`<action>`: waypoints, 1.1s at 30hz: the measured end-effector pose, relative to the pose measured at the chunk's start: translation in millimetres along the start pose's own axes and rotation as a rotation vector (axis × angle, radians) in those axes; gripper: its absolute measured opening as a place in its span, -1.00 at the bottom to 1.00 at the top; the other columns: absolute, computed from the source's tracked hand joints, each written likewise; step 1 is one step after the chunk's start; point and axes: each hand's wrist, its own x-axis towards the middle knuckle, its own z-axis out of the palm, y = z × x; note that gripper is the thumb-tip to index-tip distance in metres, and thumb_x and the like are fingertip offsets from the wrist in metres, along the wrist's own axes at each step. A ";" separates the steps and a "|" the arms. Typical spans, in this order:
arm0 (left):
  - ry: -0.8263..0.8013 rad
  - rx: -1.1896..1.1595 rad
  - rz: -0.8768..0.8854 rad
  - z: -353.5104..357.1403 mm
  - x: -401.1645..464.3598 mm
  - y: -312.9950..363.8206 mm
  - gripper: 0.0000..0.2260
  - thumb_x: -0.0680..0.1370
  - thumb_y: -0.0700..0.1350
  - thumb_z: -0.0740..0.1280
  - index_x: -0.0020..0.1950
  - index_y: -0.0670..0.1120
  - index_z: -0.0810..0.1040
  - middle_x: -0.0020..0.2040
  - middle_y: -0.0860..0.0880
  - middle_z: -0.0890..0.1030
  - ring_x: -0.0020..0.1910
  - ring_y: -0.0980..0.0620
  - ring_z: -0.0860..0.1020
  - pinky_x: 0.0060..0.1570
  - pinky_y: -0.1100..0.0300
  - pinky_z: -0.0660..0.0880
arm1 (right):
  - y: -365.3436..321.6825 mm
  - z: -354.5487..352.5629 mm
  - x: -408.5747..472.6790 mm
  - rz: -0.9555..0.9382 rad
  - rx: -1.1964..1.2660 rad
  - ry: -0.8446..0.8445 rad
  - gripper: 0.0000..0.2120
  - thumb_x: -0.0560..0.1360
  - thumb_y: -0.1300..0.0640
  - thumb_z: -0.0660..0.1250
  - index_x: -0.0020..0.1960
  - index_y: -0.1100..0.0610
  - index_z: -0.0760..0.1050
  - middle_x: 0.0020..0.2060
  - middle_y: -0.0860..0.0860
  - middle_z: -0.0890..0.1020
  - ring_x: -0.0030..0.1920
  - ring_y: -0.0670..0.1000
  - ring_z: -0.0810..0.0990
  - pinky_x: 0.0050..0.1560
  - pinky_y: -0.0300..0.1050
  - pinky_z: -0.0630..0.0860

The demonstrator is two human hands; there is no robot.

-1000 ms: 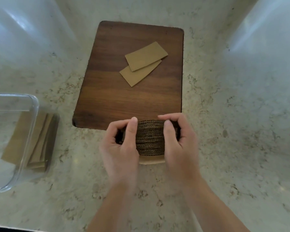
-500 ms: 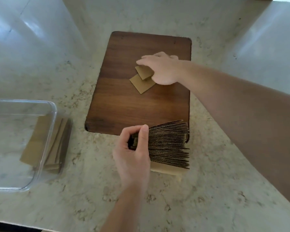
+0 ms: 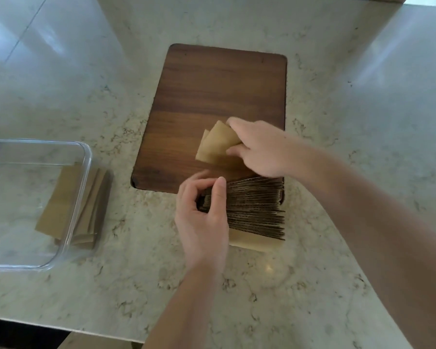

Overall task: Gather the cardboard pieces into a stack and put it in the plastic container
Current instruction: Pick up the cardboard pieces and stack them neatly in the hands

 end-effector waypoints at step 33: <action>-0.013 -0.019 -0.089 3.8 -1.4 8.2 -0.79 0.63 0.00 0.23 -0.06 0.13 0.66 -0.08 0.14 0.70 -0.02 0.07 0.65 0.02 -0.11 0.63 | -15.4 112.5 -132.1 0.039 1.030 0.606 -0.30 0.51 -0.01 0.34 0.60 0.12 0.27 0.30 -0.14 0.58 0.31 0.00 0.59 0.21 -0.21 0.55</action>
